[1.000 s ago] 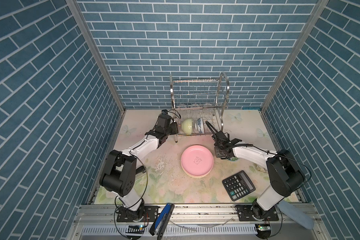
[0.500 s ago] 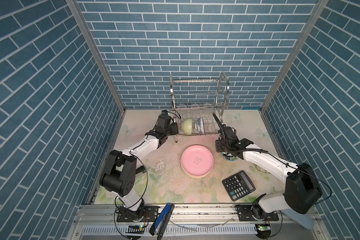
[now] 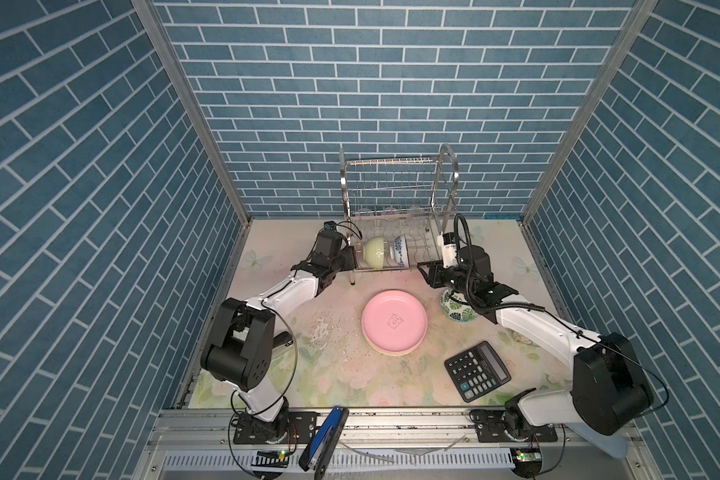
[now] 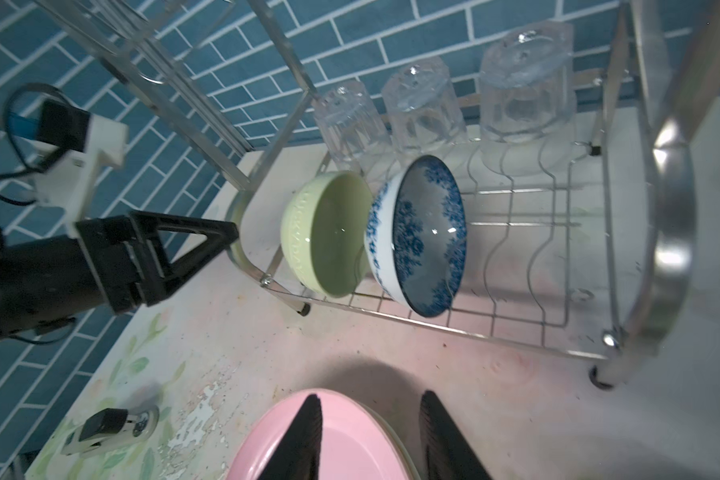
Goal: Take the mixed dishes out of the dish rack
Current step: 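Release the bowl and reach the right gripper to the blue floral bowl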
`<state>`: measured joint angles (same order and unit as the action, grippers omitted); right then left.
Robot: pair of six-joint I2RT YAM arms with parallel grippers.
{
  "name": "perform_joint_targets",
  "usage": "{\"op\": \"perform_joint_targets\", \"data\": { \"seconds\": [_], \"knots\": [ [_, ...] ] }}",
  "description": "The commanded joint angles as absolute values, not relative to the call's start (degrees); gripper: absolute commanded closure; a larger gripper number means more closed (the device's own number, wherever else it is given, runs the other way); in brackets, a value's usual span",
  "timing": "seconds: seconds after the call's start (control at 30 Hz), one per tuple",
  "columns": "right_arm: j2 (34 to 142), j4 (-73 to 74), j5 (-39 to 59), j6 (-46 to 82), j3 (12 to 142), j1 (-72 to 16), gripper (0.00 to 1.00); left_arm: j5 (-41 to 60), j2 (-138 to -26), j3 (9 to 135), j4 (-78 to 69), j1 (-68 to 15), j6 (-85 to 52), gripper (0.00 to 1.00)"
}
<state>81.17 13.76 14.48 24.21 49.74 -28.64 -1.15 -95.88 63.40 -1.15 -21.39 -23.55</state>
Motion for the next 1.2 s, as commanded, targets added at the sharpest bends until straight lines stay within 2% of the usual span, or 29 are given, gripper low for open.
{"op": "perform_joint_targets", "data": {
  "seconds": [0.0, 0.3, 0.4, 0.6, 0.8, 1.17],
  "knots": [
    [85.9, 26.1, 20.6, 25.4, 50.2, -27.6, 0.61, -0.8, -97.7, 64.9, -0.8, -21.2, -23.1, 0.37],
    [96.1, 35.1, 21.1, 25.4, 54.4, -27.2, 0.61, -0.3, -99.8, 65.6, -1.0, -21.1, -23.5, 0.47],
    [98.5, 37.7, 21.0, 25.2, 55.3, -27.2, 0.61, -0.6, -99.9, 65.8, -0.8, -21.2, -23.2, 0.55],
    [103.6, 43.2, 19.7, 25.8, 57.1, -27.0, 0.61, -1.6, -100.0, 66.4, 0.0, -21.2, -22.1, 0.76],
    [106.7, 44.2, 17.8, 25.8, 59.5, -26.9, 0.61, -1.8, -100.1, 67.0, 0.8, -21.2, -21.4, 0.86],
    [111.3, 46.1, 19.8, 30.3, 62.4, -26.9, 0.61, -1.4, -100.6, 67.9, 1.4, -21.1, -21.2, 0.90]
  ]
}}
